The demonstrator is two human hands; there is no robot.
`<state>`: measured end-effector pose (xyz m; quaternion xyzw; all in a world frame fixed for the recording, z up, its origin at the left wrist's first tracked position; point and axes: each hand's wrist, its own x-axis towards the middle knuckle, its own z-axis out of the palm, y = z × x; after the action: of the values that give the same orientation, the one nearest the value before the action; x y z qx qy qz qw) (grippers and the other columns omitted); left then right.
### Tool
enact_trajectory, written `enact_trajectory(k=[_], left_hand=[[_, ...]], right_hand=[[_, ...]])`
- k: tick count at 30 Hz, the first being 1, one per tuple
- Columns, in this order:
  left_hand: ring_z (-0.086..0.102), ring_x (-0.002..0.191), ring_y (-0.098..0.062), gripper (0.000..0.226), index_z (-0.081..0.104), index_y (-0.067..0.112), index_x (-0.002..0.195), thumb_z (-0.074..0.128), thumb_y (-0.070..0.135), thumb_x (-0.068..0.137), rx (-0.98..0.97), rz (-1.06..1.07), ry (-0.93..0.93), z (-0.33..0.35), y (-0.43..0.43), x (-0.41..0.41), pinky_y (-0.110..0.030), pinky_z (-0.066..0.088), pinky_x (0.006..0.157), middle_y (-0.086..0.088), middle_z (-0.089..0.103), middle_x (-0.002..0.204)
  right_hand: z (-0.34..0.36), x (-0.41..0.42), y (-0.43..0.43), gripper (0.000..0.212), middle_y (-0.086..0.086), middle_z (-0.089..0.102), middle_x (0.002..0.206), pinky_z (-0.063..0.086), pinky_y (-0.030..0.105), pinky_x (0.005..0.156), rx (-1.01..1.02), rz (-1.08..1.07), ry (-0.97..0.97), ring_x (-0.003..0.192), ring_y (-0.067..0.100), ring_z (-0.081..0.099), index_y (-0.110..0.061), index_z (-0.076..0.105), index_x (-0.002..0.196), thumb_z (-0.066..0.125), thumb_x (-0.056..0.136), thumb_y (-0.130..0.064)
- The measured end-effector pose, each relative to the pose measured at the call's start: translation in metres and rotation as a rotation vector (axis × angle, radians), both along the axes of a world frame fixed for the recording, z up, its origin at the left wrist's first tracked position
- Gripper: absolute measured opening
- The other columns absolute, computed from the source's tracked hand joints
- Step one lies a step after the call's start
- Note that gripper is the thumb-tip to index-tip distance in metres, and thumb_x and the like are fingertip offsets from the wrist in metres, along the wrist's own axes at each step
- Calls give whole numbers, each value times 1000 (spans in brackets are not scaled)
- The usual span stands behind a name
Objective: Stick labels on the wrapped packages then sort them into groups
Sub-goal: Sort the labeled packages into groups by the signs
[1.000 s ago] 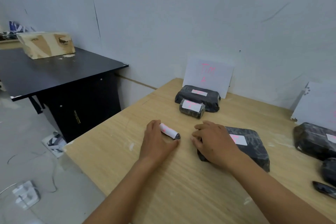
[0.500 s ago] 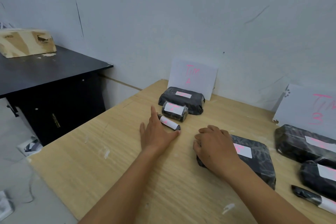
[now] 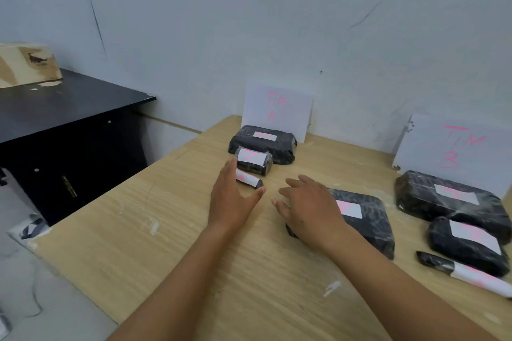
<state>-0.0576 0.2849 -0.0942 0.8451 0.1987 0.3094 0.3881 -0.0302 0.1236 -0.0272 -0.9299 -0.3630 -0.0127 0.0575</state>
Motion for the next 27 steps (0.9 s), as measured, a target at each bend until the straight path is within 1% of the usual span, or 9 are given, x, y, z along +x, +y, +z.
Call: enact_trajectory(k=[3,7,11,14,16,18,20,23,27], left_hand=[[30,137,-6,74,34,24,144,71,37,81,55,-74,-81,4,-16,-11,-26,29,111,9,38,147],[31,134,2,62,42,23,140,67,35,85,99,-201,-114,12,-38,-21,-8,24,104,10,41,145],[28,130,8,62,43,26,138,66,43,84,91,-358,-71,24,-63,-27,-19,28,108,17,39,141],[26,136,1,71,38,31,142,66,52,80,90,-444,20,23,-81,-28,-24,26,112,13,35,148],[23,140,-2,76,34,33,144,67,53,78,33,-478,56,16,-90,-28,-28,26,115,11,29,152],[20,141,-2,78,32,35,145,68,51,78,25,-476,87,9,-97,-29,-22,24,112,11,21,156],[19,142,-3,74,34,34,144,68,47,80,78,-452,112,5,-101,-30,-15,23,105,12,14,157],[17,143,-7,69,35,34,143,68,40,83,104,-430,130,3,-101,-29,-15,22,104,8,8,159],[20,143,-10,63,41,32,141,68,33,85,91,-406,143,6,-102,-32,-14,20,104,3,15,158]], right_hand=[[4,-4,-5,46,0,43,145,23,35,111,41,1,-18,140,21,25,-18,54,132,32,101,-44],[4,-8,-25,41,1,47,140,31,34,107,122,-16,-49,133,19,35,-19,56,129,37,99,-42],[3,-13,-63,43,0,48,138,35,34,103,177,-86,-58,131,19,36,-19,51,132,40,98,-43],[-3,-15,-93,43,-1,47,139,37,34,102,180,-154,-78,130,19,37,-22,51,133,42,97,-44],[-9,-16,-107,43,-1,45,140,38,34,102,192,-195,-66,129,20,37,-22,51,133,43,97,-44],[-17,-17,-118,47,1,38,145,37,35,104,221,-234,-38,131,21,35,-21,49,135,43,96,-47],[-26,-19,-124,54,4,26,153,33,37,110,240,-262,8,138,22,26,-22,41,141,43,95,-49],[-37,-23,-127,58,1,7,160,22,36,116,277,-287,73,146,21,8,-26,28,148,43,97,-46],[-46,-28,-125,55,-2,-3,160,27,35,113,319,-301,76,147,21,8,-30,22,150,40,99,-41]])
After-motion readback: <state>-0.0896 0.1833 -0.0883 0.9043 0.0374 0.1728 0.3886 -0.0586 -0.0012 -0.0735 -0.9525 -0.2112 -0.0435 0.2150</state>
